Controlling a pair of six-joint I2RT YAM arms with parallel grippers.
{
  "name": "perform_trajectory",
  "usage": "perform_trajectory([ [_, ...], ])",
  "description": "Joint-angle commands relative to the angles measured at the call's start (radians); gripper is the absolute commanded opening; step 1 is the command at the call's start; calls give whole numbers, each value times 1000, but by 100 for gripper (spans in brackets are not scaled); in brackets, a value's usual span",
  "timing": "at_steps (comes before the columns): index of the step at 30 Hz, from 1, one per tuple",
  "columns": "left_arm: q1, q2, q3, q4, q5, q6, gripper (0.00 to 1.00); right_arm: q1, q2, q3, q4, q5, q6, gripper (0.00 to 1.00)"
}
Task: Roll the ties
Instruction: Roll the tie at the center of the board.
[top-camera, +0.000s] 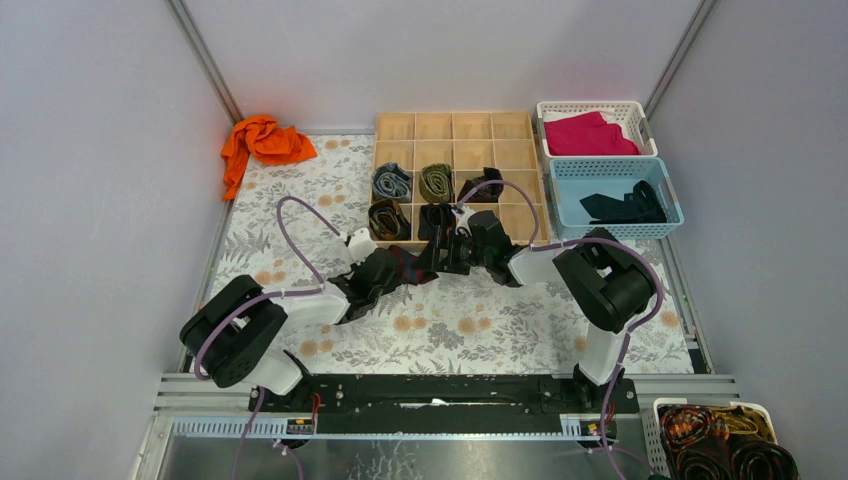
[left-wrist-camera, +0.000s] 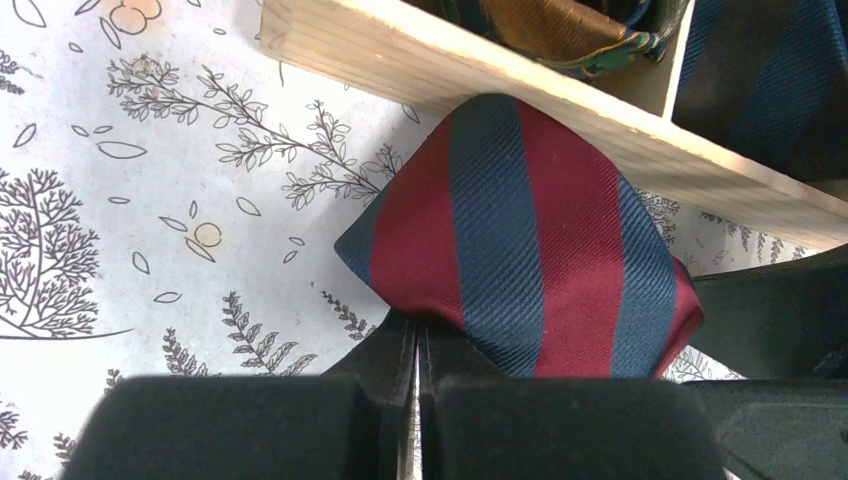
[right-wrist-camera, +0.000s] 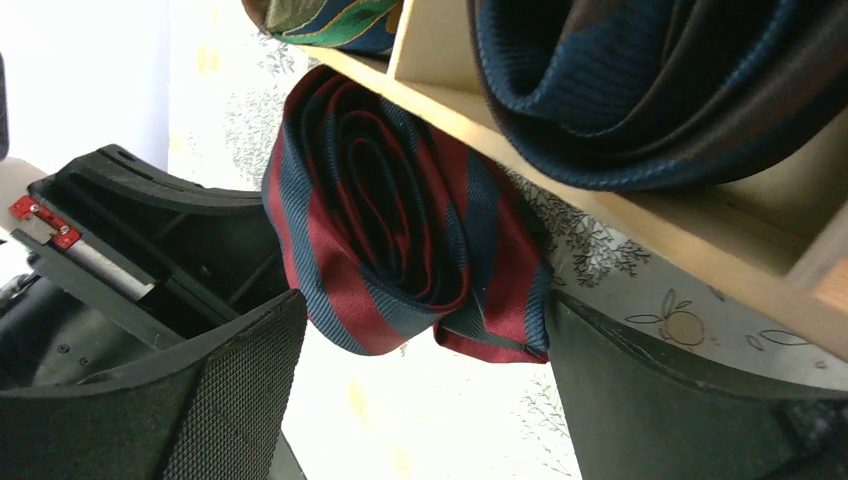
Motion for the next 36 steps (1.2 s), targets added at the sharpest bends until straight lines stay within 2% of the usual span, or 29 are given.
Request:
perform_trajectory([
  [1,13,33,8,39,22,41,1,0,17,0,-207,151,-83,96],
  [4,14,47,10,48,32,42,1,-1,44,14,-191,111,-77,96],
  [8,14,55,13,51,35,46,1,4,92,9,-79,11,-34,96],
  [14,16,53,14,50,37,50,1,33,129,40,-43,-30,-17,95],
  [19,17,52,17,53,41,57,0,39,153,71,-49,-11,-2,92],
  [26,19,58,12,61,45,69,0,42,198,74,41,21,81,84],
  [30,22,72,11,72,54,76,0,47,235,59,162,27,178,84],
  [36,26,92,9,89,65,86,0,85,250,93,142,88,202,86],
])
